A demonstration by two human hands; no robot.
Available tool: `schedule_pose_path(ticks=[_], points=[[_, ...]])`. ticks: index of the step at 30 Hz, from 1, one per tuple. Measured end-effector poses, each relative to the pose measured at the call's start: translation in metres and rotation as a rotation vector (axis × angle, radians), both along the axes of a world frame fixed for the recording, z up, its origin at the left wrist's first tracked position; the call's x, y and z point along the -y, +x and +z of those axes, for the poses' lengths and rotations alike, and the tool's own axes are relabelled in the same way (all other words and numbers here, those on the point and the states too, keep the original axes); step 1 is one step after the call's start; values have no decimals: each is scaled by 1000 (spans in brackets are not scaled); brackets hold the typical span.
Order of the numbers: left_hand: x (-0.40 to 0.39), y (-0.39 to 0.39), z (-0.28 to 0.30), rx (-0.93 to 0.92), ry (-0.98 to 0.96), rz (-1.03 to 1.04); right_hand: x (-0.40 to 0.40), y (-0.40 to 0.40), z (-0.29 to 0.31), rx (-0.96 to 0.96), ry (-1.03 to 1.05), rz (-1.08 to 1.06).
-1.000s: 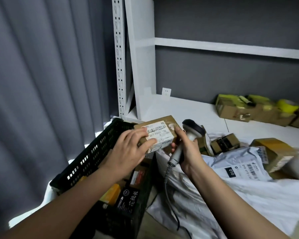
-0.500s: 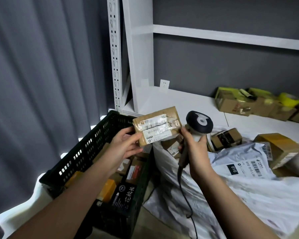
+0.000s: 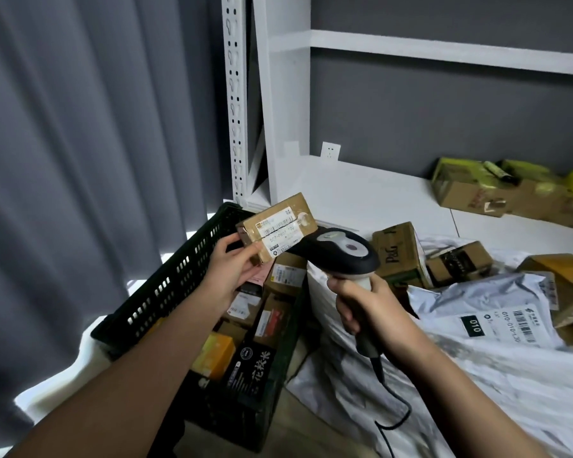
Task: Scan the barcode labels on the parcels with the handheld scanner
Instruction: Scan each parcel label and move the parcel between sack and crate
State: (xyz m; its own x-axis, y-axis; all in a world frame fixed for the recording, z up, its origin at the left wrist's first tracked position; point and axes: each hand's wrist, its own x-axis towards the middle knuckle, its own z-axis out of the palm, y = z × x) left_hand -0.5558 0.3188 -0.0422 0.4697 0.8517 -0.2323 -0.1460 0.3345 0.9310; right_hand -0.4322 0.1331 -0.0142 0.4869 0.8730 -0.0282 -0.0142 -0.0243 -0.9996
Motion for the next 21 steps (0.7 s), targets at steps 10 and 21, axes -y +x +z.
schedule_pose_path(ticks=[10, 21], points=[[-1, -2, -2, -17, 5, -32, -1, -5, -4, 106, -39, 78], [-1, -2, -3, -33, -5, -37, 1, -1, -3, 109, -47, 48]])
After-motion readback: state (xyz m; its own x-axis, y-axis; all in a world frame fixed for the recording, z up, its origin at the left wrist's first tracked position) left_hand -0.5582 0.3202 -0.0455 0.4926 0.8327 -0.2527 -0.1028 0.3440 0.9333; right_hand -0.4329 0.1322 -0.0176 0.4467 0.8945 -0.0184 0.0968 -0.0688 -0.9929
